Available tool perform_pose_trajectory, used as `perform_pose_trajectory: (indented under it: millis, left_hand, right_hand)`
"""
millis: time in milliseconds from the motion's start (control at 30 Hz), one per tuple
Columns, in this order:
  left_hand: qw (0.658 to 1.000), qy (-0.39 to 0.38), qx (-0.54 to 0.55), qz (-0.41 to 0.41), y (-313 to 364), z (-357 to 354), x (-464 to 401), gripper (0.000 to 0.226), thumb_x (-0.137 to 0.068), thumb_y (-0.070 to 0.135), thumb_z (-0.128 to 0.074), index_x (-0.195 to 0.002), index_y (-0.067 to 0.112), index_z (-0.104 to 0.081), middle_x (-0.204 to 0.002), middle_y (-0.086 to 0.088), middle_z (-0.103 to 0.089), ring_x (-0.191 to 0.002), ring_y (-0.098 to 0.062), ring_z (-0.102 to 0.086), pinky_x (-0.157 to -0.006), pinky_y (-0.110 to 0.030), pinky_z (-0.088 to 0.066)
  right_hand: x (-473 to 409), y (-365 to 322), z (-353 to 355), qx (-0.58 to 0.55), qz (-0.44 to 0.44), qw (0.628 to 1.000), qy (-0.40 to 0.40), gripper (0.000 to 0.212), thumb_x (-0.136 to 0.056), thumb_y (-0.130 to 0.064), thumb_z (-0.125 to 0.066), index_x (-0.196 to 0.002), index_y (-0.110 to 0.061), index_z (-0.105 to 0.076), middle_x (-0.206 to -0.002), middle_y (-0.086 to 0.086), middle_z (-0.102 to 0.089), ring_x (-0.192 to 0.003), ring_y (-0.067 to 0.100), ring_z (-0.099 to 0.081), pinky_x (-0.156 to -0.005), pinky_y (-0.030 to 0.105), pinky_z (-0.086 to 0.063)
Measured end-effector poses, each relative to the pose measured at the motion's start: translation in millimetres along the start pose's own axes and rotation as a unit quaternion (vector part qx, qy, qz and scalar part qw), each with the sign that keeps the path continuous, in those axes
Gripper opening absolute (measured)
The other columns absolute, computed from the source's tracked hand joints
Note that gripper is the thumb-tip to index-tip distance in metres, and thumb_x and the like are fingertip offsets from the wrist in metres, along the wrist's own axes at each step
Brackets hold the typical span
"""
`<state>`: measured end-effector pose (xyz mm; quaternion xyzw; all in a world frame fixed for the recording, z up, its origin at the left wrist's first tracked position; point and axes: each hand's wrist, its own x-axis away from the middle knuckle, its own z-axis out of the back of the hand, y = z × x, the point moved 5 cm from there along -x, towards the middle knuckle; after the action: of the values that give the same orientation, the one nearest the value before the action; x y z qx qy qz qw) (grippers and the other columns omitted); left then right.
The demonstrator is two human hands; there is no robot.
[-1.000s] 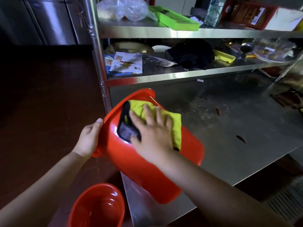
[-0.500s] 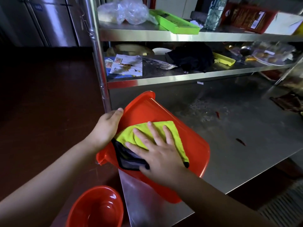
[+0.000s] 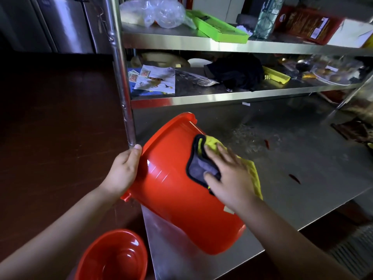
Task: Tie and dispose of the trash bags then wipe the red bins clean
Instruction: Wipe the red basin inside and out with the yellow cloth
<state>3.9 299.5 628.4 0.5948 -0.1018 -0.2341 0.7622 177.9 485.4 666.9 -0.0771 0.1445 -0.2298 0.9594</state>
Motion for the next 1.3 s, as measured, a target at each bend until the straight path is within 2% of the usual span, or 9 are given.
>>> perform_pose_trajectory:
  millis: [200, 433, 633, 733, 867, 967, 1100, 1167, 1300]
  left_hand:
    - [0.999, -0.021, 0.044, 0.001, 1, 2, -1, 0.041, -0.101, 0.027, -0.036, -0.064, 0.013, -0.045, -0.059, 0.004, -0.043, -0.054, -0.005, -0.039, -0.054, -0.024, -0.037]
    - [0.999, 0.006, 0.046, -0.011, -6, 8, 6, 0.044, -0.101, 0.023, -0.036, -0.057, 0.019, -0.036, -0.046, 0.013, -0.039, -0.046, 0.002, -0.032, -0.046, -0.016, -0.031]
    - [0.999, 0.025, 0.037, 0.010, -18, 13, 6, 0.044, -0.100, 0.027, -0.035, -0.057, 0.019, -0.031, -0.044, 0.012, -0.030, -0.041, -0.001, -0.027, -0.041, -0.017, -0.024]
    - [0.999, 0.009, 0.051, 0.000, -15, 10, 6, 0.041, -0.094, 0.038, -0.035, -0.058, 0.018, -0.032, -0.043, 0.013, -0.033, -0.042, 0.000, -0.029, -0.042, -0.014, -0.025]
    - [0.995, -0.010, 0.097, 0.013, -18, 9, 13, 0.038, -0.086, 0.044, -0.040, -0.067, 0.015, -0.055, -0.059, 0.011, -0.057, -0.057, 0.000, -0.052, -0.057, -0.013, -0.042]
    - [0.992, -0.022, 0.117, 0.027, -17, 10, 17, 0.039, -0.087, 0.043, -0.041, -0.076, 0.011, -0.061, -0.068, 0.004, -0.064, -0.066, -0.009, -0.060, -0.064, -0.021, -0.049]
    - [0.991, -0.041, 0.129, 0.018, -10, 7, 23, 0.036, -0.090, 0.040, -0.040, -0.077, 0.016, -0.064, -0.067, 0.007, -0.069, -0.065, -0.004, -0.064, -0.061, -0.015, -0.049]
    - [0.990, -0.047, 0.134, 0.025, -12, 9, 25, 0.039, -0.091, 0.041, -0.040, -0.078, 0.015, -0.066, -0.069, 0.004, -0.070, -0.066, -0.006, -0.065, -0.061, -0.016, -0.049]
    - [0.992, -0.035, 0.113, 0.043, -6, 5, 13, 0.048, -0.092, 0.043, -0.044, -0.078, 0.000, -0.058, -0.066, 0.001, -0.054, -0.064, -0.011, -0.050, -0.064, -0.028, -0.041]
  right_hand:
    - [2, -99, -32, 0.126, 0.184, 0.975, -0.010, 0.074, -0.071, -0.048, -0.055, -0.141, -0.040, -0.034, -0.155, 0.007, -0.026, -0.142, 0.045, -0.011, -0.107, 0.066, -0.014]
    - [-18, -99, -30, 0.117, 0.239, 0.963, -0.037, 0.060, -0.077, -0.049, -0.047, -0.136, -0.048, -0.037, -0.157, -0.008, -0.021, -0.146, 0.032, -0.005, -0.111, 0.061, -0.013]
    - [-65, -64, -17, -0.063, 0.151, 0.986, -0.035, 0.054, -0.075, -0.039, -0.044, -0.128, -0.047, -0.051, -0.152, -0.016, -0.031, -0.142, 0.016, -0.025, -0.113, 0.039, -0.026]
    - [-91, -36, -22, -0.214, 0.033, 0.974, -0.069, 0.053, -0.070, -0.036, -0.047, -0.121, -0.049, -0.054, -0.142, -0.022, -0.044, -0.127, -0.001, -0.042, -0.103, 0.023, -0.036]
    - [-118, 4, -35, -0.334, -0.148, 0.925, -0.110, 0.026, -0.063, -0.034, -0.052, -0.085, -0.037, -0.066, -0.081, -0.009, -0.070, -0.083, 0.017, -0.065, -0.073, 0.030, -0.049]
    - [-124, 9, -37, -0.353, -0.182, 0.907, -0.139, 0.021, -0.065, -0.030, -0.052, -0.081, -0.028, -0.066, -0.069, -0.004, -0.066, -0.071, 0.022, -0.062, -0.063, 0.029, -0.047]
    - [-112, -3, -31, -0.311, -0.135, 0.931, -0.134, 0.030, -0.064, -0.037, -0.047, -0.092, -0.039, -0.060, -0.084, -0.005, -0.069, -0.082, 0.023, -0.065, -0.068, 0.032, -0.048]
    - [-101, -16, -25, -0.241, -0.088, 0.960, -0.114, 0.045, -0.066, -0.042, -0.045, -0.110, -0.049, -0.051, -0.108, -0.010, -0.066, -0.098, 0.022, -0.062, -0.080, 0.034, -0.050]
    - [-61, -56, -17, -0.020, 0.046, 0.999, -0.017, 0.068, -0.073, -0.054, -0.046, -0.139, -0.043, -0.035, -0.152, -0.004, -0.033, -0.137, 0.027, -0.033, -0.107, 0.047, -0.032]
